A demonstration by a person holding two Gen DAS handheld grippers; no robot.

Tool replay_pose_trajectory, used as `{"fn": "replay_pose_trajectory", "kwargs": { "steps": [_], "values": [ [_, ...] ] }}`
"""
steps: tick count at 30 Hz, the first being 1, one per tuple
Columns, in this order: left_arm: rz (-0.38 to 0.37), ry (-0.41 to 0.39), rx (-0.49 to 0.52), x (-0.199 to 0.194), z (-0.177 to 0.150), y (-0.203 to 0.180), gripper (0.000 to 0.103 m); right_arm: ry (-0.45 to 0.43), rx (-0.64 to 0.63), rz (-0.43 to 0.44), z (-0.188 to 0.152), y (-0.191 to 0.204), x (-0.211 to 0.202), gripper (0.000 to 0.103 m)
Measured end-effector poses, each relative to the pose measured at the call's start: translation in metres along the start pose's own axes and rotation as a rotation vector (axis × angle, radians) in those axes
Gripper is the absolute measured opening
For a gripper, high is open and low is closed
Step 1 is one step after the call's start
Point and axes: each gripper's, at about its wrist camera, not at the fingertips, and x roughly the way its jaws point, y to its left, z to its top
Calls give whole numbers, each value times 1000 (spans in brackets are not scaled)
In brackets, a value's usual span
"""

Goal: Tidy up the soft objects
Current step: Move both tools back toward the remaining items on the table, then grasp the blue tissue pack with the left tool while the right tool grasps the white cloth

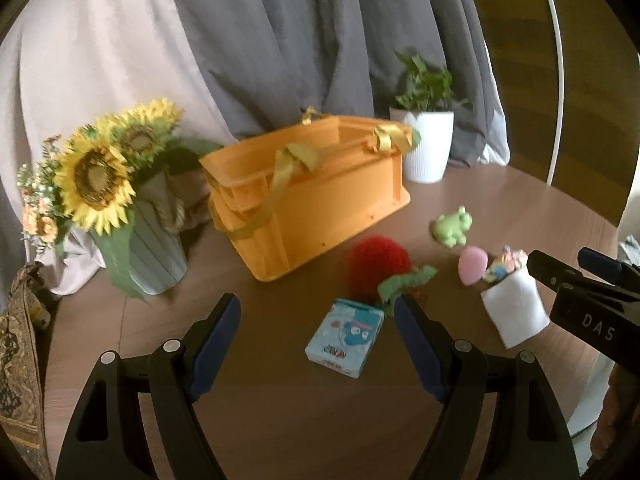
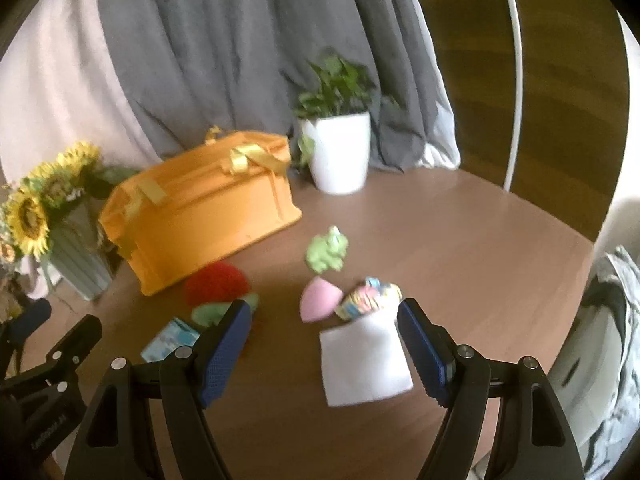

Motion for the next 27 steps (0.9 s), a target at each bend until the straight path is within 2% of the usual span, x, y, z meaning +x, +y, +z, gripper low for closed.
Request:
{"fn": "replay_pose_trajectory", "kwargs": {
  "steps": [10,27],
  "values": [
    [-19,87,28,47,-16,-5,79,85,27,-71,-23,-13,38,77],
    [-63,187,40,95,-31,-13,79,190,36,-97,-39,-18,82,76]
  ]
}}
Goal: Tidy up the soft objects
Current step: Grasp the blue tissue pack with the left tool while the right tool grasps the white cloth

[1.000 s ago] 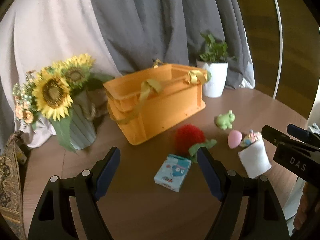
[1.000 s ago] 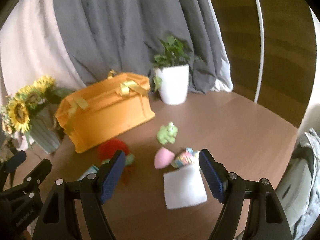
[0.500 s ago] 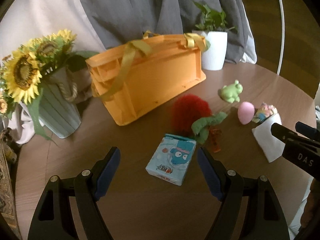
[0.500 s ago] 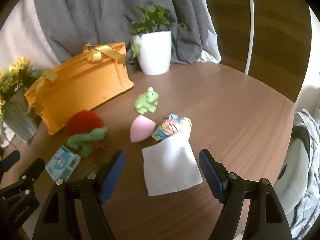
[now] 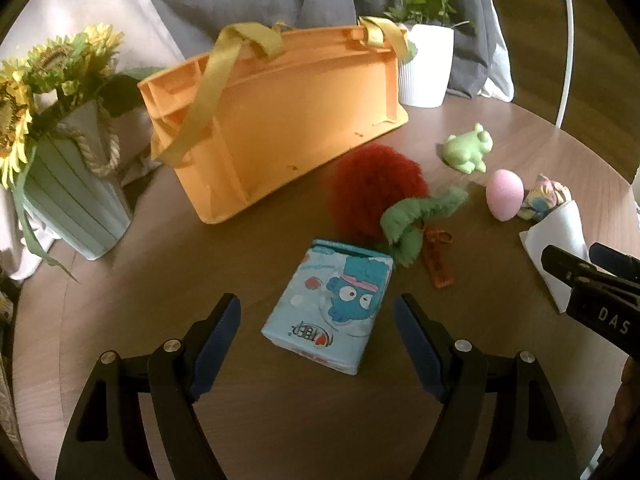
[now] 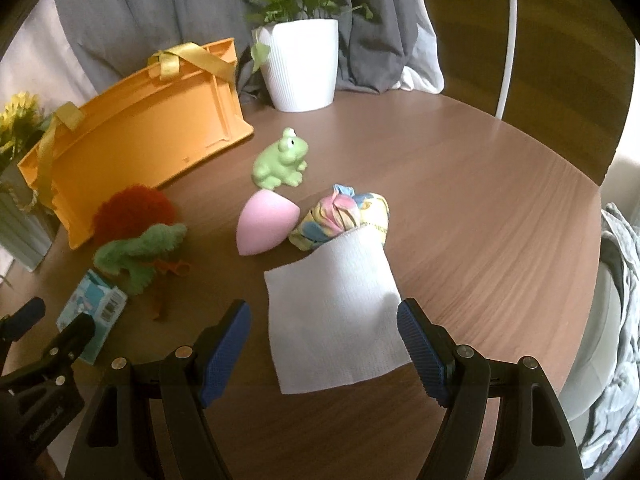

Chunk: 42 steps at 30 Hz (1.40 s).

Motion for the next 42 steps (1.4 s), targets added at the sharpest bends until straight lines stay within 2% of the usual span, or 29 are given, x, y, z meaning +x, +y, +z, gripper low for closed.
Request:
{"fn": "replay_pose_trajectory", "kwargs": {
  "steps": [2,7,12,14,19,28,42],
  "values": [
    [1,8,0,4,-1,-1,79,6,-2,-2,0,0,2,75],
    [-4,18,4,10,-3,-3,76,19,-20,-3,-1,1,5,62],
    [-21,37,-16,14,-5,-2,61,31,-43,0,-3,2,7,49],
    [-26,37,-19,13,-6,-2,61,29,-53,5,-3,2,6,42],
    [-29,33,-19,8,-9,-4,60,27,-86,36,-5,6,3,16],
    [-20,12,-69,-16,-10,-4,60,17,-110,104,-3,6,-9,12],
    [44,-69,-178,-64,8,-12,60,-43,-177,219,28,2,-37,12]
  ]
}}
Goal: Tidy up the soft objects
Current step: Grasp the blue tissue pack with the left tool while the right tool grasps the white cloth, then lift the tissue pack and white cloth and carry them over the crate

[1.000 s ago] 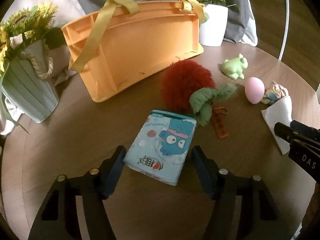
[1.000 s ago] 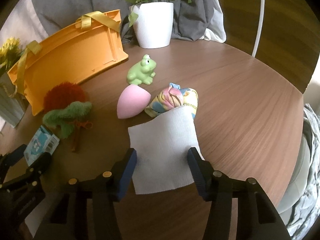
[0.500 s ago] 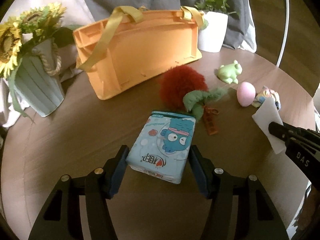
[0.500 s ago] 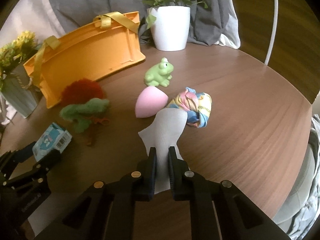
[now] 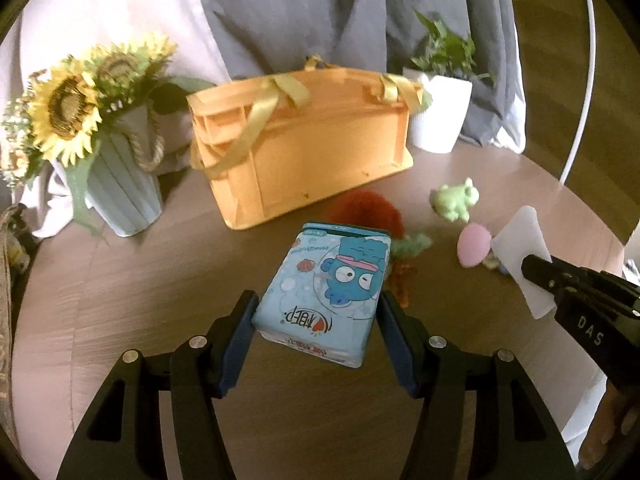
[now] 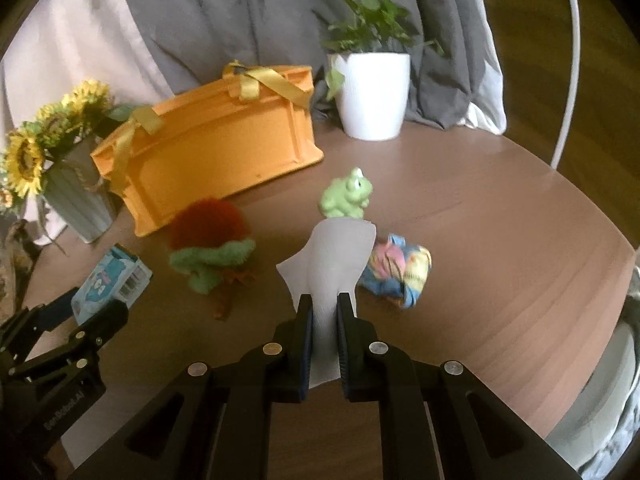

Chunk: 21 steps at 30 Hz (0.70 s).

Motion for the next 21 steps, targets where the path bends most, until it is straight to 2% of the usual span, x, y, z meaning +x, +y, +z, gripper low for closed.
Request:
{"fn": "replay_pose_trajectory", "kwargs": {
  "steps": [9,21],
  "values": [
    [70,-58,-75,-24,18,-13,60,-42,-68,92,26,-3,-11,12],
    [108,-156,-155,-55,49,-27,60,-116,-144,197,61,-9,-30,12]
  ]
}}
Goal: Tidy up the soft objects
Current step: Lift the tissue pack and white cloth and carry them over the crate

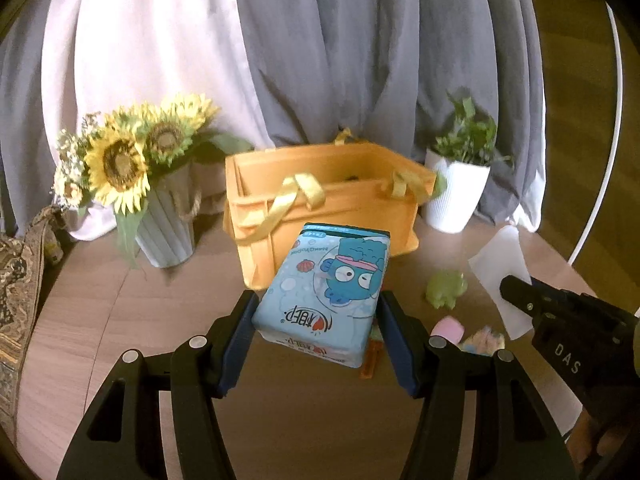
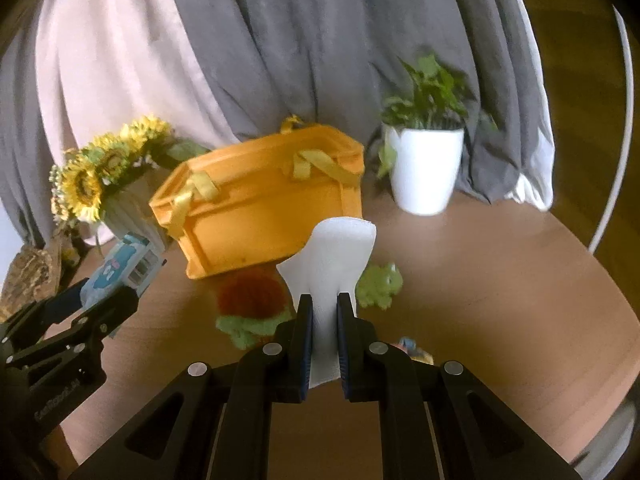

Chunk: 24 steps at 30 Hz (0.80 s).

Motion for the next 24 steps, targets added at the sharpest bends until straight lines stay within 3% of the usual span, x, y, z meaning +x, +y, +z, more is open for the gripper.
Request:
{"fn": "replay_pose_trajectory", "kwargs": {
  "steps": [9,24],
  "values": [
    [46,-91,-25,-15,26,-7,57,-80,-35,65,33,-6,-11,12],
    [103,-162,-78,-15,45,-4,48,-145,-86,163,64,0,-7,12]
  ]
}}
